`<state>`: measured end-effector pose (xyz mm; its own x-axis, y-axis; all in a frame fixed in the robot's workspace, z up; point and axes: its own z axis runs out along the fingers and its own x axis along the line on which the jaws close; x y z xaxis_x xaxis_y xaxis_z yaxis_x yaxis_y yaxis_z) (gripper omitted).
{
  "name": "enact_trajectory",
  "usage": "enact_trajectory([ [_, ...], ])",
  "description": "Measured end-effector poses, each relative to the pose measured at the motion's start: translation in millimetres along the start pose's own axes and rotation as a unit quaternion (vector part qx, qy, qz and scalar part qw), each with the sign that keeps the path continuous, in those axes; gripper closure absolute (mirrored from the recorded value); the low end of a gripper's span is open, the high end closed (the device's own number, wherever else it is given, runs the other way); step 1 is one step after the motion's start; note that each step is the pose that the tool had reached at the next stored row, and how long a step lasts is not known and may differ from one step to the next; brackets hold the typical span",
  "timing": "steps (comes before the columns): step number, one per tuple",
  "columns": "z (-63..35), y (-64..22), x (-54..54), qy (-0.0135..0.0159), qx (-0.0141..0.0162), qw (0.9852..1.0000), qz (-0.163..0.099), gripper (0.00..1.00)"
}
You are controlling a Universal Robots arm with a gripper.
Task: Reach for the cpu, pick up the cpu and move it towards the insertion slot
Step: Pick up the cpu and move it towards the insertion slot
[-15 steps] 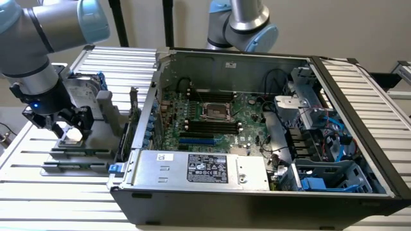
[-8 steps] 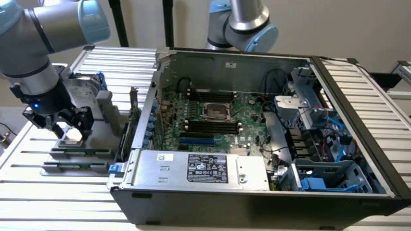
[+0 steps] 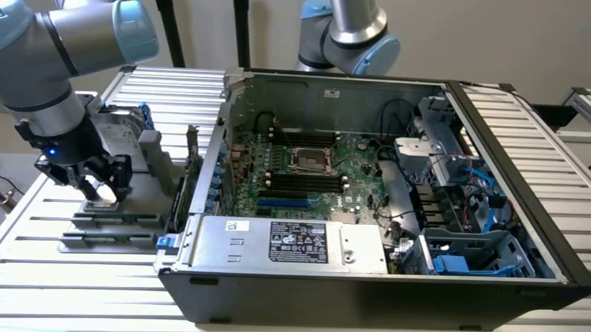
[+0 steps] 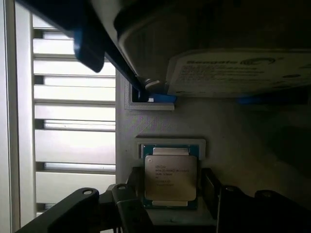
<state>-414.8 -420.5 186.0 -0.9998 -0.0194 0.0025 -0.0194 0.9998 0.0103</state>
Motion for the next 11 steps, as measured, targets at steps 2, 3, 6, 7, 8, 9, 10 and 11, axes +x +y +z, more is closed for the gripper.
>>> enact_trajectory([
  [2,0.0,0.0,0.0,0.0002,0.0001,1.0,0.0,0.46],
  [3,0.0,0.1,-0.1,0.0005,0.0001,1.0,0.0,0.46],
  [6,0.0,0.1,-0.1,0.0017,0.0001,1.0,0.0,0.46],
  [7,0.0,0.1,-0.1,0.0022,0.0001,1.0,0.0,0.46],
  [8,-0.2,0.1,-0.1,0.0028,0.0002,1.0,0.0,0.46],
  [9,-0.5,0.1,-0.1,0.0032,0.0002,1.0,0.0,0.46],
  [10,-1.0,0.1,-0.1,0.0037,0.0002,1.0,0.0,0.46],
  [11,-1.7,0.1,-0.2,0.0041,0.0002,1.0,0.0,0.46],
])
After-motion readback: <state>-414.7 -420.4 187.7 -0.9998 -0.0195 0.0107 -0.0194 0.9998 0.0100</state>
